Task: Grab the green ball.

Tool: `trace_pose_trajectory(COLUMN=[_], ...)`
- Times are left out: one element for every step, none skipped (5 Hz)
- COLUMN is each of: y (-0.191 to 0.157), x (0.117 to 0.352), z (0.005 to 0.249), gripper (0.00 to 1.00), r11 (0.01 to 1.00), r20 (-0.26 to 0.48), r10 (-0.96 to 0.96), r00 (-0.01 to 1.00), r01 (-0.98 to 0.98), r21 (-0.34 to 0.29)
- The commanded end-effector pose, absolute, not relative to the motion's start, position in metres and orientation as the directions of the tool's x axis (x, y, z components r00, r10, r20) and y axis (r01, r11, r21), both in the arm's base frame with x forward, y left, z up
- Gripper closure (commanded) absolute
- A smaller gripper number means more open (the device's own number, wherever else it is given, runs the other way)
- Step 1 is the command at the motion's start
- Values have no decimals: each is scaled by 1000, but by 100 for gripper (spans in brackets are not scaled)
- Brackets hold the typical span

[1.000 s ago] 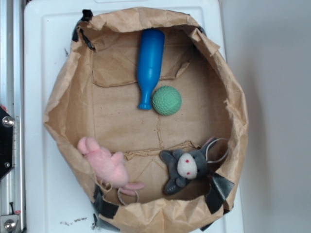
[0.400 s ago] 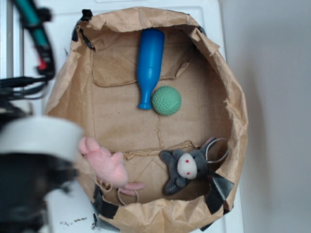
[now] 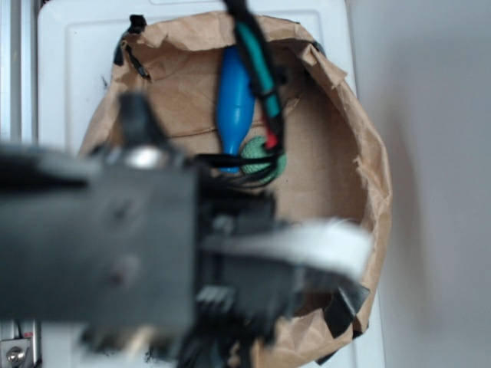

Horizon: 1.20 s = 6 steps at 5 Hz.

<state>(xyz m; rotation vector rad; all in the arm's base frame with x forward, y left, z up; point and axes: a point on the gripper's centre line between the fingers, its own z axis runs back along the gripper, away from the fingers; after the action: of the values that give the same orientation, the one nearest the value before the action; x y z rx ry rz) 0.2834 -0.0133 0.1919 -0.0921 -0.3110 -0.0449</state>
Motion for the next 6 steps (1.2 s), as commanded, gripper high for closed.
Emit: trace_pose_trajectory(y=[35,35,35,35,28,26], x=[312,312,312,312,304,301], z=[242,242,242,242,202,169], gripper=[0,0,0,0,0,0], r11=[993,993,993,993,995,996], r20=[336,336,336,336,380,394], r10=[83,83,83,83,62,39], r00=[938,938,938,938,923,918], r01=[-48,-48,-48,-48,-26,-5], r21=[-111,-111,-111,-111,-98,-87])
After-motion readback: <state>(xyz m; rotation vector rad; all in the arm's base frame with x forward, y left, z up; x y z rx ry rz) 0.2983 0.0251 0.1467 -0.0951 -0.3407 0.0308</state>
